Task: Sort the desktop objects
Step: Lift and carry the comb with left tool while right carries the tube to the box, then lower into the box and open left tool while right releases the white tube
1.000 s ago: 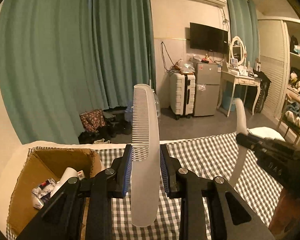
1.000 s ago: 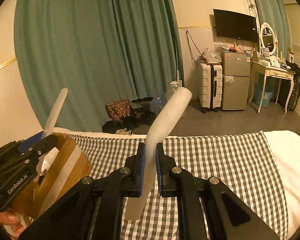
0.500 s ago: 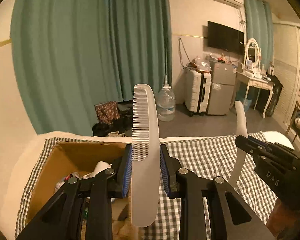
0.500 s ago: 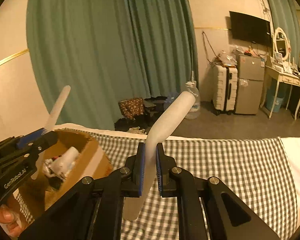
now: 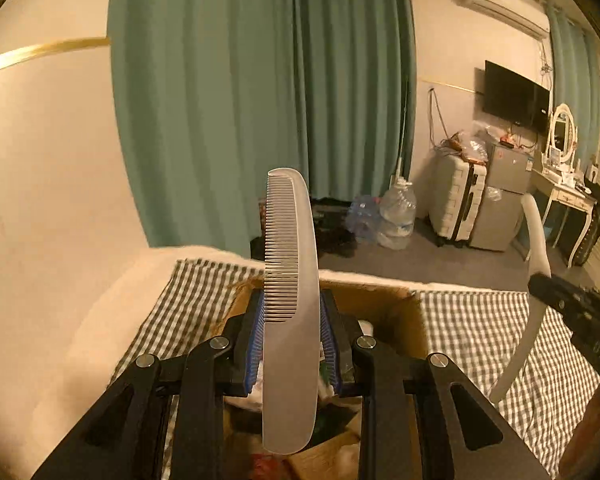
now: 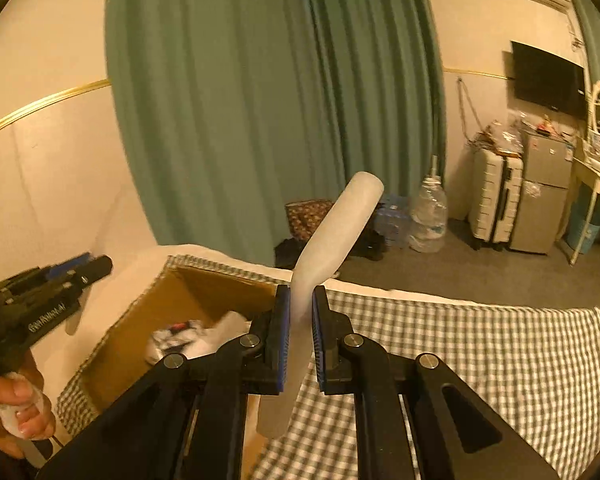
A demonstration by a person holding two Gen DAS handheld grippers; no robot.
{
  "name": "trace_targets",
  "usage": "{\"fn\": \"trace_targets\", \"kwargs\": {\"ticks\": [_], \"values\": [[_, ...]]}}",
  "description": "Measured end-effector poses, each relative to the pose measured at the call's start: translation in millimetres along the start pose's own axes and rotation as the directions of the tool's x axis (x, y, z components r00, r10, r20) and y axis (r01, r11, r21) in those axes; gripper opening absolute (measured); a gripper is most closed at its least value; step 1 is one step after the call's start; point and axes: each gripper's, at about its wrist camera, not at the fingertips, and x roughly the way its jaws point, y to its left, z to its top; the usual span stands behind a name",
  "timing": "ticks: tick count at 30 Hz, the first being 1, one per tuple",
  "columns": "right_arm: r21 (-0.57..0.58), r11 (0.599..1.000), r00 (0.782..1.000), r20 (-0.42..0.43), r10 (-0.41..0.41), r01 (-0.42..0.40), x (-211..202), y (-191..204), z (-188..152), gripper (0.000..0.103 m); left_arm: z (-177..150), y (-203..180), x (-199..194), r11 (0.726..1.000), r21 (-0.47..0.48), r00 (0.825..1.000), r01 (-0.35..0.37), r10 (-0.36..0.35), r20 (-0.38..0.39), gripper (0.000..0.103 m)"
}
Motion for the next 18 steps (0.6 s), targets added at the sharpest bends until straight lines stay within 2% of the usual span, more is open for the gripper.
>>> {"fn": "trace_targets", "kwargs": {"ticks": [5, 11, 18], "values": [[-0.019, 0.998, 0.998, -0.020, 0.057, -0.057, 20, 38, -1, 0.010, -9, 16, 4, 1.000, 0.010, 0.999, 0.008, -0.007, -0.031, 0.026], [-0.052, 0.993, 0.990, -0.097, 0.103, -0.109, 53, 75, -17, 0.011, -26, 22, 28, 0.998, 0.035, 0.990, 0.059, -0.054, -0.127, 0.026], [-0.083, 0.990, 0.976, -0.198, 0.093, -0.112, 89, 92, -38, 0.011, -38, 24, 50, 0.996, 0.018, 0.976, 0.089, -0.083, -0.201, 0.026]]}}
